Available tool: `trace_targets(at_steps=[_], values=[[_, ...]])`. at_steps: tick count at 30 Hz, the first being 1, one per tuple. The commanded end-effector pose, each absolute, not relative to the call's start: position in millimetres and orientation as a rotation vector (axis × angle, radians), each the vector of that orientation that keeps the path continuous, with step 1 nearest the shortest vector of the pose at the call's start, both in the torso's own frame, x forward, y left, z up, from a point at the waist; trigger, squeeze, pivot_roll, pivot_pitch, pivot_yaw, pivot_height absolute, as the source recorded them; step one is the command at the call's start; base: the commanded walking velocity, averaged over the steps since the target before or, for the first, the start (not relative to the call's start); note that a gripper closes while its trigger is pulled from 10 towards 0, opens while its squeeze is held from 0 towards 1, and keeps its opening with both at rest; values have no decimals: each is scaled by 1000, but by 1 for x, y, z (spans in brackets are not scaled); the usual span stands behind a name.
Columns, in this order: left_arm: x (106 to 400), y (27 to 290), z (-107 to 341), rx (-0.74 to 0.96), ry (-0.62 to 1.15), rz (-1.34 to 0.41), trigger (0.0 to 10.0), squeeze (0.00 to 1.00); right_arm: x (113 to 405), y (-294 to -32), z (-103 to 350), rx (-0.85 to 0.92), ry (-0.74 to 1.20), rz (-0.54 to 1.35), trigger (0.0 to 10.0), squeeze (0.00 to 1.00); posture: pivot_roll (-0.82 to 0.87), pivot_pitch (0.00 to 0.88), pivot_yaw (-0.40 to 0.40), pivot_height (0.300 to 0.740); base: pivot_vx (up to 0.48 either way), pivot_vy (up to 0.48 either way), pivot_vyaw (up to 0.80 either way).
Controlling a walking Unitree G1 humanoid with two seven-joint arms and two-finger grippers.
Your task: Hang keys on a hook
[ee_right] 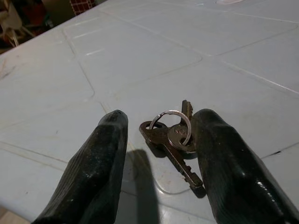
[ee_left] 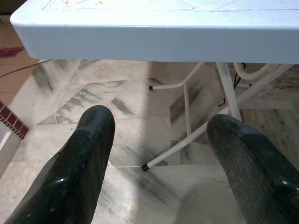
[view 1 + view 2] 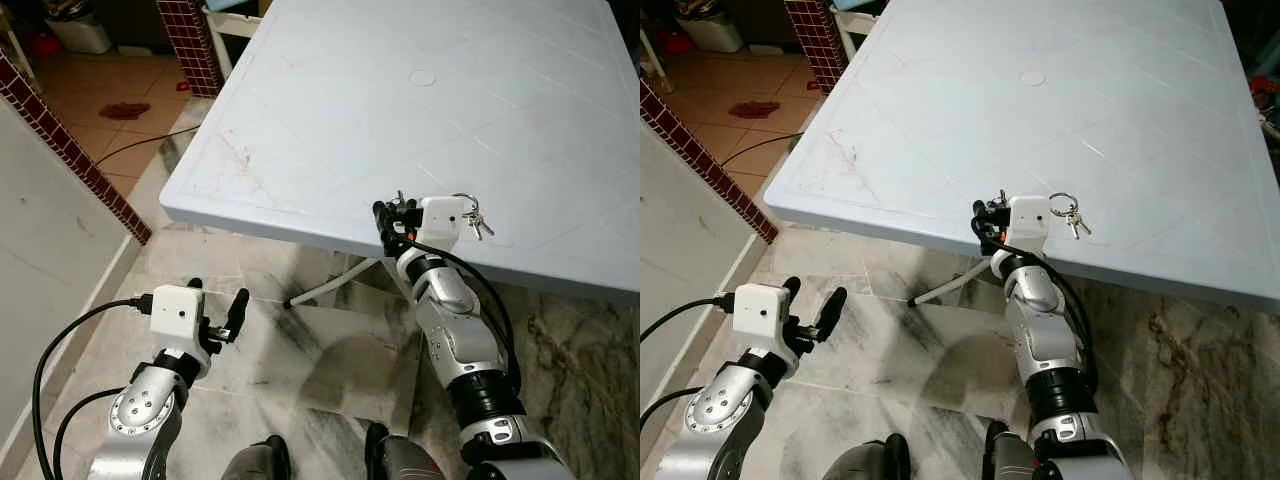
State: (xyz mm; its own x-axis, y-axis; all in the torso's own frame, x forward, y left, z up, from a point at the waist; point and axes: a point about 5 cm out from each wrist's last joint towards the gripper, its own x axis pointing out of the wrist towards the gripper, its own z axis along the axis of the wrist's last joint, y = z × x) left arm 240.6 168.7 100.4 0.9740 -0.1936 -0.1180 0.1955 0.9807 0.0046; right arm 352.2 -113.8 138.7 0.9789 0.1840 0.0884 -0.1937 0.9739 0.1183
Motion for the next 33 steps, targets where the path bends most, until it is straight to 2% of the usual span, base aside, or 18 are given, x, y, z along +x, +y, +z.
trace_targets(at_steps=[1,21,33], values=[[238,171,98,28,137,-197,10000,0,354,-113,135,152,-59,195,0,0,69,257,79,740,0,0,0],[245,169,99,28,127,-209,10000,0,345,-117,140,72,-161,138,0,0,56,236,87,740,0,0,0],[248,169,100,30,116,-207,10000,0,345,-113,171,-101,-337,112,0,0,53,227,88,740,0,0,0]])
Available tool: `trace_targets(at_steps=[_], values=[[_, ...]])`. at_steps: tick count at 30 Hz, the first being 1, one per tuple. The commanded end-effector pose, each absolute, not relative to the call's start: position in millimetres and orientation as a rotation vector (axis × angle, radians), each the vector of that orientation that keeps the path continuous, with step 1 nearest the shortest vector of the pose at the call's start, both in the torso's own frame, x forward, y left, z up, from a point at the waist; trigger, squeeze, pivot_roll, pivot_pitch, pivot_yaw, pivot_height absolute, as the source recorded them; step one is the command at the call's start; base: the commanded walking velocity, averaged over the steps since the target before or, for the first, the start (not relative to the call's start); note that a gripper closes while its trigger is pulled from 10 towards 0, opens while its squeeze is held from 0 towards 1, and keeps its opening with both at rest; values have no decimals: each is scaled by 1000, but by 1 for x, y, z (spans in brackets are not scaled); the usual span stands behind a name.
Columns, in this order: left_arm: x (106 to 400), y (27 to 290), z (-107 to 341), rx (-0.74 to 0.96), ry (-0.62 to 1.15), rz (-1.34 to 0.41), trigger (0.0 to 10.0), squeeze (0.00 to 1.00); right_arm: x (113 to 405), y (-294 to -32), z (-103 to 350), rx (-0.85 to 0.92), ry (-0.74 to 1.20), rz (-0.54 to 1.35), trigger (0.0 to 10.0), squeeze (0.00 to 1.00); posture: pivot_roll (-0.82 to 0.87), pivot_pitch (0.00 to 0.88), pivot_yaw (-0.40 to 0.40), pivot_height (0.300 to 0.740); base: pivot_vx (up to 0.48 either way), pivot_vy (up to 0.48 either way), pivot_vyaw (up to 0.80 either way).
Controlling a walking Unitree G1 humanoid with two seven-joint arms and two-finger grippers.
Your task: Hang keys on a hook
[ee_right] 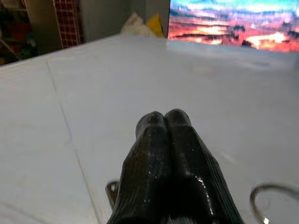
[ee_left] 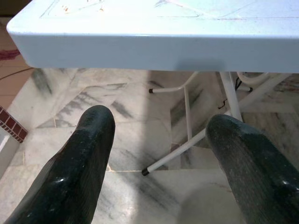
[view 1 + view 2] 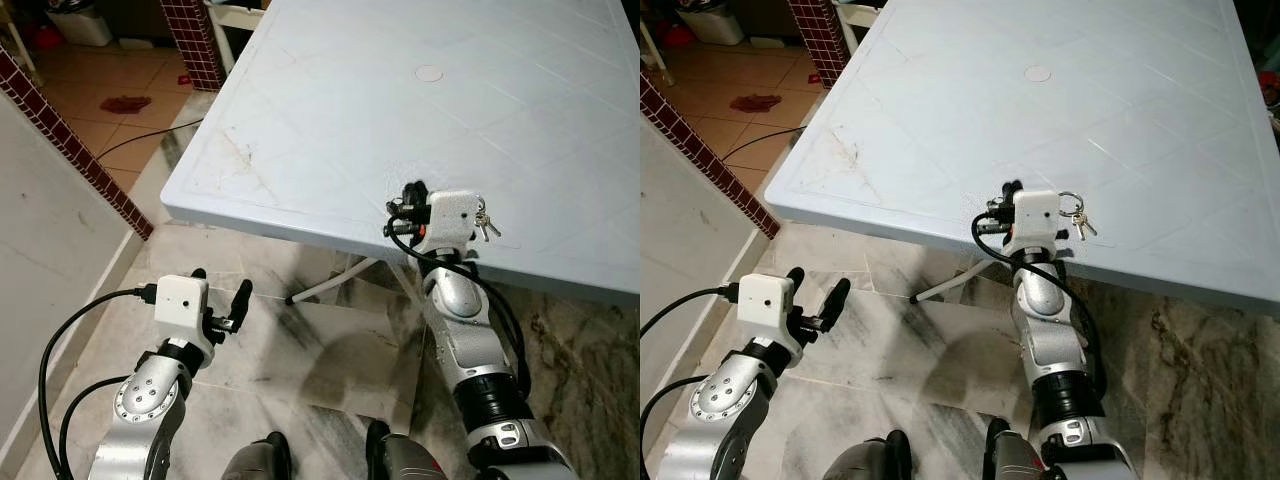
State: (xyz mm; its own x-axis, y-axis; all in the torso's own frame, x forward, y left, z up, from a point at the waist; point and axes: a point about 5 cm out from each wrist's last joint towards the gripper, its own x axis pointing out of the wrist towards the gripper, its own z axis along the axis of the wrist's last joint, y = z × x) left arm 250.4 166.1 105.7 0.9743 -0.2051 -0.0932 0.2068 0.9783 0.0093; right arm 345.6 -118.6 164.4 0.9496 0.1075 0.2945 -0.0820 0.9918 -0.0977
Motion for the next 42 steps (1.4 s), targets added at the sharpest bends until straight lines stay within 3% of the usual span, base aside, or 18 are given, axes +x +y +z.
trace_targets(at_steps=[1,8,9,10,19,30,36,42], values=[[249,169,100,30,116,-206,10000,0,345,-112,171,-113,-346,112,0,0,53,226,88,740,0,0,0],[249,168,100,29,112,-204,10000,0,342,-106,177,-183,-386,118,0,0,48,226,90,740,0,0,0],[249,168,100,29,112,-205,10000,0,342,-106,176,-179,-376,112,3373,0,48,225,89,740,0,0,0],[249,168,100,29,112,-207,10000,0,343,-105,173,-124,-346,114,10000,1000,46,226,89,740,0,0,0],[249,167,100,28,112,-210,10000,0,341,-104,161,-57,-261,92,10000,1000,47,229,90,740,0,0,0],[249,165,99,25,114,-215,10000,0,325,-79,135,-134,-160,181,10000,1000,41,231,87,740,0,0,0],[249,165,99,25,114,-214,10000,0,322,-78,134,-122,-169,168,10000,1000,42,234,88,740,0,0,0],[249,165,99,25,114,-215,10000,0,326,-97,147,-132,-237,76,10000,1000,41,234,90,740,0,0,0]])
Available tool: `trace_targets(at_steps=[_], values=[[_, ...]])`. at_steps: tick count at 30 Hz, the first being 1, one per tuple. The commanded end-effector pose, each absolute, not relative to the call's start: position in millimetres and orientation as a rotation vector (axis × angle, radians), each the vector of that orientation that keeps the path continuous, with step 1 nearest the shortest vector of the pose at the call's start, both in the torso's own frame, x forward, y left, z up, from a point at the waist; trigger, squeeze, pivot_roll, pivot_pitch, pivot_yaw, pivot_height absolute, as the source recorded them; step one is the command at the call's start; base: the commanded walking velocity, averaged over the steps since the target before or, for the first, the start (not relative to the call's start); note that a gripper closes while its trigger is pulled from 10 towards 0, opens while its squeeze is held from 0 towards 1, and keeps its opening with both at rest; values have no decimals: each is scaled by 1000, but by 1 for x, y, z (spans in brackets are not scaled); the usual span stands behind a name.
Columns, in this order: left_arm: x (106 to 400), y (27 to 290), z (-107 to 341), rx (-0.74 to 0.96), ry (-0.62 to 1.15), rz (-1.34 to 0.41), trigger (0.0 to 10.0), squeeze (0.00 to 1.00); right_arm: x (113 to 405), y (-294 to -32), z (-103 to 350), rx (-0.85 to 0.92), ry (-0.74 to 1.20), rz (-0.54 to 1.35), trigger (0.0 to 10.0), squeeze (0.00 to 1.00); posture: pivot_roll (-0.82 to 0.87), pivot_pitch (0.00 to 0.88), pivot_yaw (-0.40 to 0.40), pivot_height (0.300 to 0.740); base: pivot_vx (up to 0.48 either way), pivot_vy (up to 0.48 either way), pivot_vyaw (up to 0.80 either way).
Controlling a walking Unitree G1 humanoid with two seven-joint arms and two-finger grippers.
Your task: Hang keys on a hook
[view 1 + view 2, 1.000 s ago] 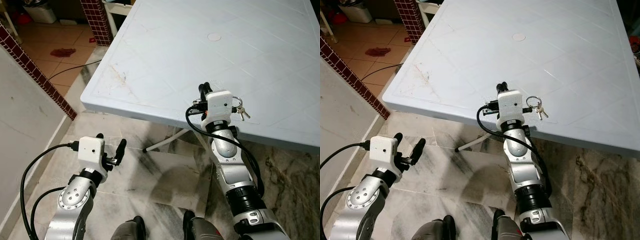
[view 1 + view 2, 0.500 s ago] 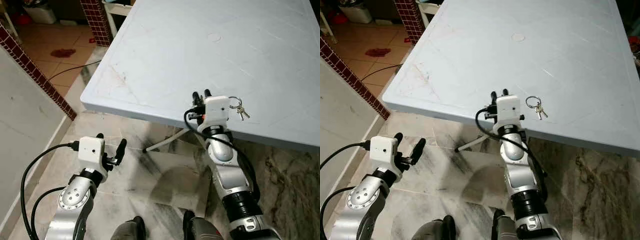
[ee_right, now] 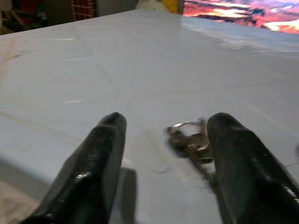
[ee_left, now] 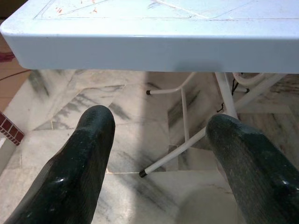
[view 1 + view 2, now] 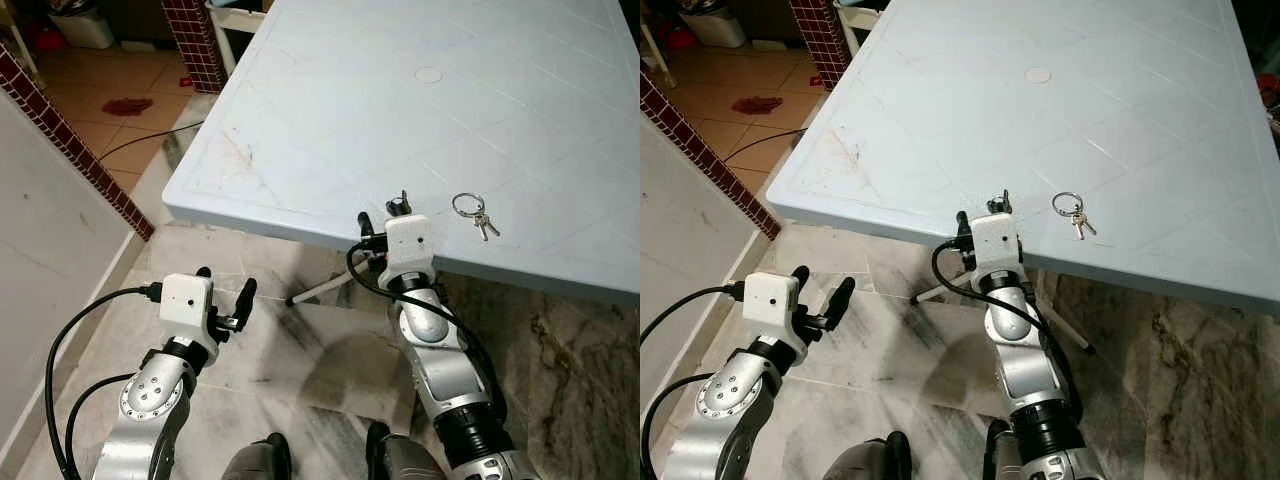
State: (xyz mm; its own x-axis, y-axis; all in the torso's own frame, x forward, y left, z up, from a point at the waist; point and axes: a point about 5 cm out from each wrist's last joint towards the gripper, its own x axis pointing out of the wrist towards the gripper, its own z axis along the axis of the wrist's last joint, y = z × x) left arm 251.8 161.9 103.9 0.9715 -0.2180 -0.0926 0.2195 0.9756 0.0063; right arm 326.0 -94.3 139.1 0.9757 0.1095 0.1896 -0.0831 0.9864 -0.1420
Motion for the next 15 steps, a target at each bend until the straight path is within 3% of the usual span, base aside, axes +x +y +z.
trace_targets(at_steps=[1,15], values=[[248,165,99,24,115,-215,10000,0,328,-101,148,-137,-236,63,10000,1000,41,235,90,740,0,0,0],[247,165,99,16,112,-230,10000,0,341,-100,146,-72,-169,159,10000,1000,44,239,91,740,0,0,0]])
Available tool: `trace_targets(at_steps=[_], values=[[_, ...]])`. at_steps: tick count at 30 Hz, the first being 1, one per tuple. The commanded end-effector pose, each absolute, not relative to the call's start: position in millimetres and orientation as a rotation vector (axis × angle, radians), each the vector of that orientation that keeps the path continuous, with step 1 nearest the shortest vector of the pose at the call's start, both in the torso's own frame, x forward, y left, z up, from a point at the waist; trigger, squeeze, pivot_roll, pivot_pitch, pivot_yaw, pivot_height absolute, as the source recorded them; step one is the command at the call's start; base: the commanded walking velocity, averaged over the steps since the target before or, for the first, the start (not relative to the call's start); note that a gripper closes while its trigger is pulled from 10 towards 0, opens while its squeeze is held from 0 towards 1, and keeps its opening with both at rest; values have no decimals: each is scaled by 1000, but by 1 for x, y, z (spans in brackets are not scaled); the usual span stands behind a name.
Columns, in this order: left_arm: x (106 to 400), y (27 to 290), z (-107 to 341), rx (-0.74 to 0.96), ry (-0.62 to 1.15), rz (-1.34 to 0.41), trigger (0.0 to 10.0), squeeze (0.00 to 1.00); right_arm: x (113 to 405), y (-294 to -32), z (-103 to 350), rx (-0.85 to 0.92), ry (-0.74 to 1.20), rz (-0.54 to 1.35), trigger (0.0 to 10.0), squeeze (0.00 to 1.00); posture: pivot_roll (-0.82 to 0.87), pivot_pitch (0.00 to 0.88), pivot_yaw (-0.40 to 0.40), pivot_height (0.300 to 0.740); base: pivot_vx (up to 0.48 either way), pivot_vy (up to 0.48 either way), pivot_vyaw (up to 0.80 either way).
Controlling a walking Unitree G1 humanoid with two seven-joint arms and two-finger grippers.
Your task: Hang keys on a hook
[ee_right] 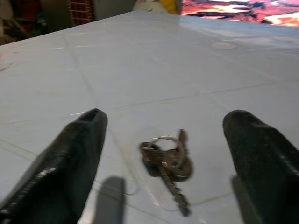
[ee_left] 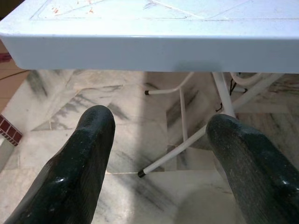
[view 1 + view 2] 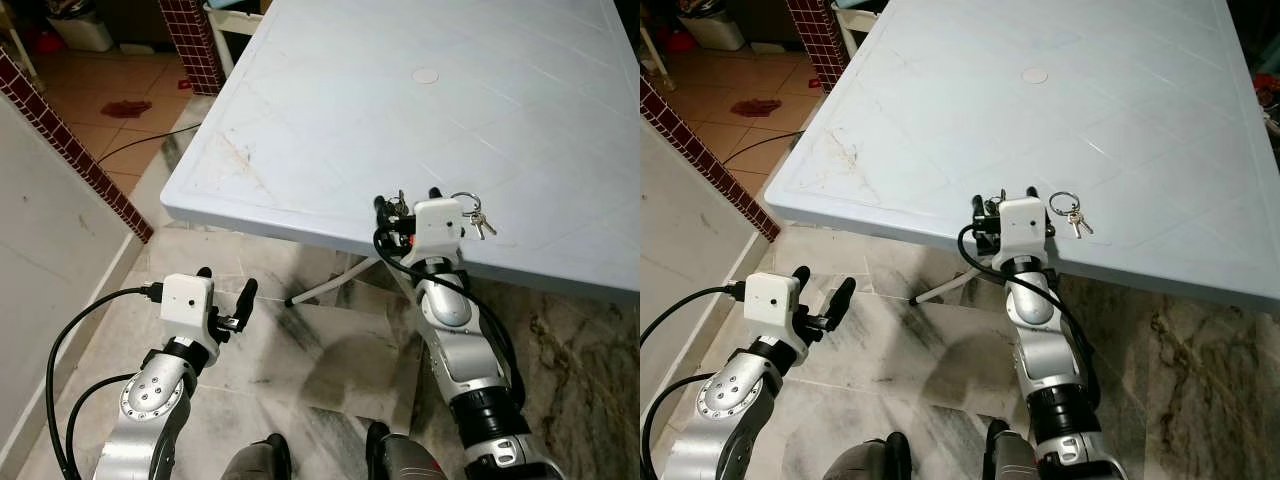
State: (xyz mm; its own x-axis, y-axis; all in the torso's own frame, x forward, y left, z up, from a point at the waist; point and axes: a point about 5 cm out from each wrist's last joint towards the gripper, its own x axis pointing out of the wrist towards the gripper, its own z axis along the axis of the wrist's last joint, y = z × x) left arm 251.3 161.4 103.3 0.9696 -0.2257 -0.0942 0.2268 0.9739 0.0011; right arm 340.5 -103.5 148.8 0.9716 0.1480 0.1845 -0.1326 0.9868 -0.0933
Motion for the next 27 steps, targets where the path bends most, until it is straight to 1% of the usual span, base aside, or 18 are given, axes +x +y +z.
trace_targets(at_steps=[1,9,18,19,20,21,22,23,24,25,26,27], values=[[247,166,100,13,109,-232,10000,0,342,-100,145,-76,-165,160,10000,1000,46,239,91,740,0,0,0],[244,167,104,20,93,-259,10000,0,344,-104,130,-67,-69,155,10000,1000,52,237,87,740,0,0,0],[244,165,106,13,88,-277,10000,0,344,-103,127,-52,-59,164,10000,1000,56,235,90,740,0,0,0],[244,166,104,15,94,-277,10000,0,345,-103,126,-49,-54,166,7765,1000,52,235,91,740,0,0,0],[244,166,104,15,94,-277,10000,0,345,-103,126,-49,-54,166,7765,1000,52,235,91,740,0,0,0],[244,165,103,17,98,-280,10000,0,346,-105,126,-47,-51,168,6431,576,57,234,92,740,0,0,0],[244,165,102,18,100,-281,10000,0,348,-106,125,-45,-48,170,9882,533,58,234,92,740,0,0,0],[244,165,102,18,100,-281,10000,0,348,-106,125,-45,-48,170,9882,533,58,234,92,740,0,0,0],[244,164,102,19,101,-281,10000,0,350,-107,126,-38,-52,181,10000,118,58,234,92,740,0,0,0],[244,164,102,19,101,-281,10000,0,350,-107,126,-38,-52,181,10000,118,58,234,92,740,0,0,0],[244,164,102,19,101,-282,10000,0,351,-108,127,-33,-58,189,10000,0,60,234,92,740,0,0,0],[243,164,102,20,101,-282,10000,0,353,-109,128,-27,-62,195,10000,0,62,234,92,740,0,0,0]])
